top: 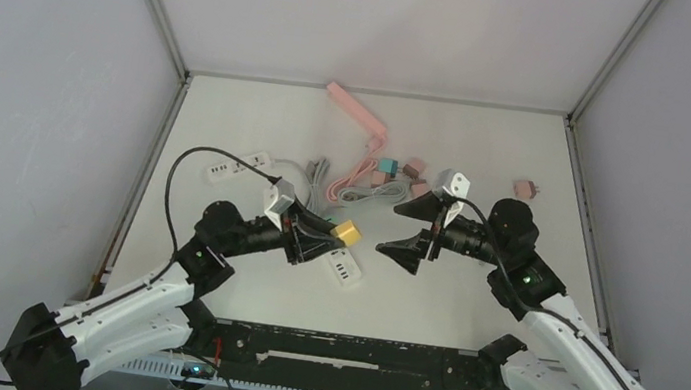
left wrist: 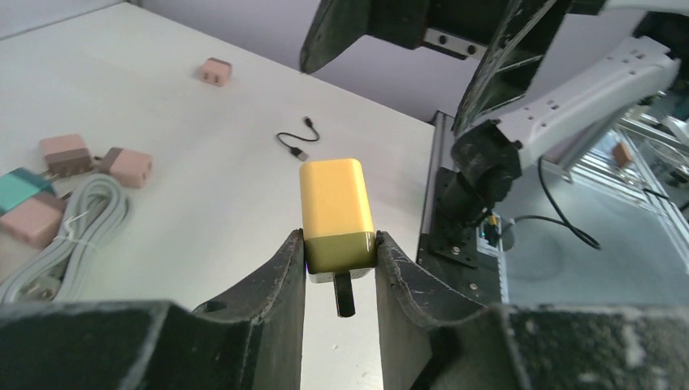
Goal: Insert the plug
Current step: Adjust the plug.
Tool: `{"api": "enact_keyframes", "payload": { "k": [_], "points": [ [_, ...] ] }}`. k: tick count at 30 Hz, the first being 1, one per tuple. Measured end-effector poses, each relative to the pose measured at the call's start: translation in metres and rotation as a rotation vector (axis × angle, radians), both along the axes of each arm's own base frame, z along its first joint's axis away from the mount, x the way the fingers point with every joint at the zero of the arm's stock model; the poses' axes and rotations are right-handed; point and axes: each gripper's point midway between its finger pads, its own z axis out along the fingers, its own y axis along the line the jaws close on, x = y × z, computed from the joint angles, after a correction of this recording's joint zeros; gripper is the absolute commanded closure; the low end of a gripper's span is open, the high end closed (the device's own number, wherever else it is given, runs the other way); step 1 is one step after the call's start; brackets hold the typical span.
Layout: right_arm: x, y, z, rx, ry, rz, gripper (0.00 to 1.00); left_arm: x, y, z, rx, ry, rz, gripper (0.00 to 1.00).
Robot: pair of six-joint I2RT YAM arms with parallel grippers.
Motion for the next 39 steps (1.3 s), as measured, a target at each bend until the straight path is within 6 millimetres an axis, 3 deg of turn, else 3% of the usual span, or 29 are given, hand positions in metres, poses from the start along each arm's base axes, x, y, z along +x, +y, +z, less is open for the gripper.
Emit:
{"api": "enact_keyframes", "payload": {
  "k": [5, 13, 39],
  "points": [
    [-0.013, 0.012, 0.002, -0.025, -0.039, 0.178, 0.15, -0.013, -0.006, 0.012, -0.005, -0.023, -0.094, 1.0],
    [-0.025, 0.022, -0.002, -0.043, -0.047, 0.356, 0.22, -0.025, -0.013, 0.025, -0.005, -0.046, -0.199, 1.0],
    [-0.038, 0.044, -0.006, -0.052, -0.012, 0.498, 0.42, -0.031, -0.019, 0.026, 0.007, -0.053, -0.275, 1.0]
  ]
}}
